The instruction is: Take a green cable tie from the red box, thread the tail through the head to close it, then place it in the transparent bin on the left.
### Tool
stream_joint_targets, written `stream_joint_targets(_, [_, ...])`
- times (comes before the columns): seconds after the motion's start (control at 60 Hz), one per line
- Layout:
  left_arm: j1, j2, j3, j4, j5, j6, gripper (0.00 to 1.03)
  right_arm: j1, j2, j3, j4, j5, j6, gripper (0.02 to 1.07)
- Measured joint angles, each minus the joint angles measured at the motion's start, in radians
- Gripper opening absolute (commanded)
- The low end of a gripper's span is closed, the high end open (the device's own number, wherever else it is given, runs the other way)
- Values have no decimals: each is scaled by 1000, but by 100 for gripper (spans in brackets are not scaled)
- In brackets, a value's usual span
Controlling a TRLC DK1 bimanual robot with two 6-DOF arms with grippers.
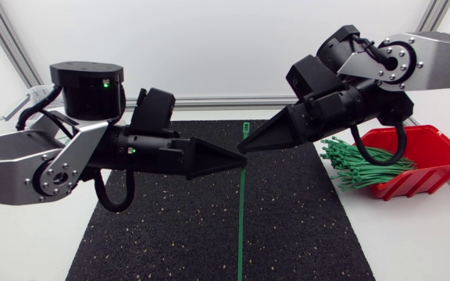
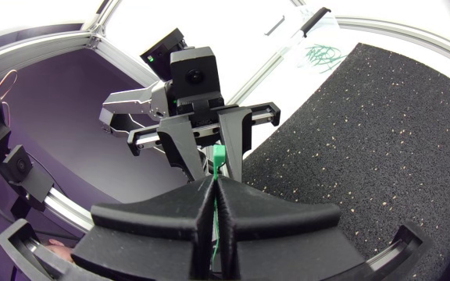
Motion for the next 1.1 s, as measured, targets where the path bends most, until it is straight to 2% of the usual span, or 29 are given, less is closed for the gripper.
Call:
stream_joint_targets(0.083, [0, 0, 0, 0, 6, 0, 4, 0, 0, 0, 0, 1, 0, 8])
stream_joint_targets(0.233, [0, 0, 0, 0, 11, 0, 4, 0, 0, 0, 8, 8, 0, 8])
stream_joint_targets(0.267, [0, 0, 0, 0, 11, 0, 4, 0, 0, -1, 11, 8, 0, 13])
stream_joint_targets(0.35, [0, 0, 0, 0, 11, 0, 4, 0, -3, -6, 24, 17, 0, 43])
stream_joint_targets(0.383, [0, 0, 0, 0, 11, 0, 4, 0, -7, -11, 25, 23, 0, 47])
stream_joint_targets(0.717, [32, -8, 0, -1, 13, -1, 4, -40, -84, -97, 53, 48, -15, 47])
stream_joint_targets(0.917, [32, -11, 0, -1, 14, -19, 4, 21, -84, -149, 67, 105, -42, 46])
stream_joint_targets(1.1, [32, -11, 0, -1, 14, -19, 4, 46, -84, -150, 138, 121, -36, 27])
